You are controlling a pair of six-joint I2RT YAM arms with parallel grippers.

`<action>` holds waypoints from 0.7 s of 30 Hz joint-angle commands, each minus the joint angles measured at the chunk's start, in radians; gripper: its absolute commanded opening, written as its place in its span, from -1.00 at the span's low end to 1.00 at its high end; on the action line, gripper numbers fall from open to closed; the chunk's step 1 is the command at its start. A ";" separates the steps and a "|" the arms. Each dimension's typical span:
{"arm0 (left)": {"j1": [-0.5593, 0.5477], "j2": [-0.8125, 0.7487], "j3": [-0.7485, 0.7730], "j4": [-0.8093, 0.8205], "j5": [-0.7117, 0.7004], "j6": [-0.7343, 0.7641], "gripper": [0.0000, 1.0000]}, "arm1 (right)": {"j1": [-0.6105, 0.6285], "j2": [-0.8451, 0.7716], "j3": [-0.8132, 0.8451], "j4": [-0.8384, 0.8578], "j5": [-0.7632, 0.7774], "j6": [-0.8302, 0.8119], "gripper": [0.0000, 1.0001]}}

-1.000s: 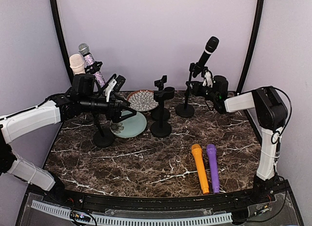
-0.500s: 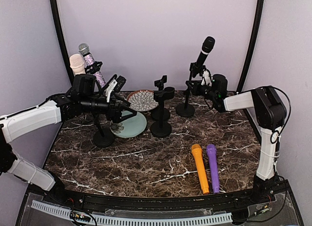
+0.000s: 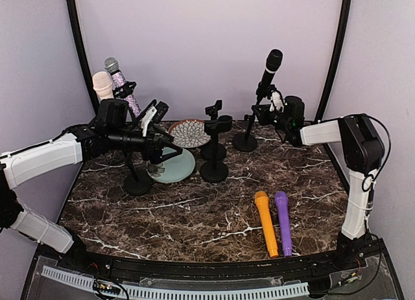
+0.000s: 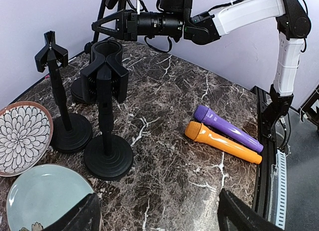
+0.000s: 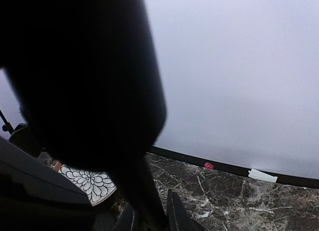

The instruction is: Remove the microphone from the stand

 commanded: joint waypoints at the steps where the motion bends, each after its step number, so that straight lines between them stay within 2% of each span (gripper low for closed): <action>1: 0.009 -0.007 -0.011 0.000 0.001 0.017 0.66 | 0.000 -0.110 -0.007 0.050 0.015 -0.017 -1.00; 14: 0.010 -0.030 -0.018 0.012 -0.003 0.012 0.66 | -0.003 -0.270 -0.090 -0.015 -0.024 -0.048 -1.00; 21: 0.009 -0.043 -0.024 0.026 0.007 0.003 0.66 | -0.003 -0.410 -0.138 -0.133 -0.137 -0.077 -1.00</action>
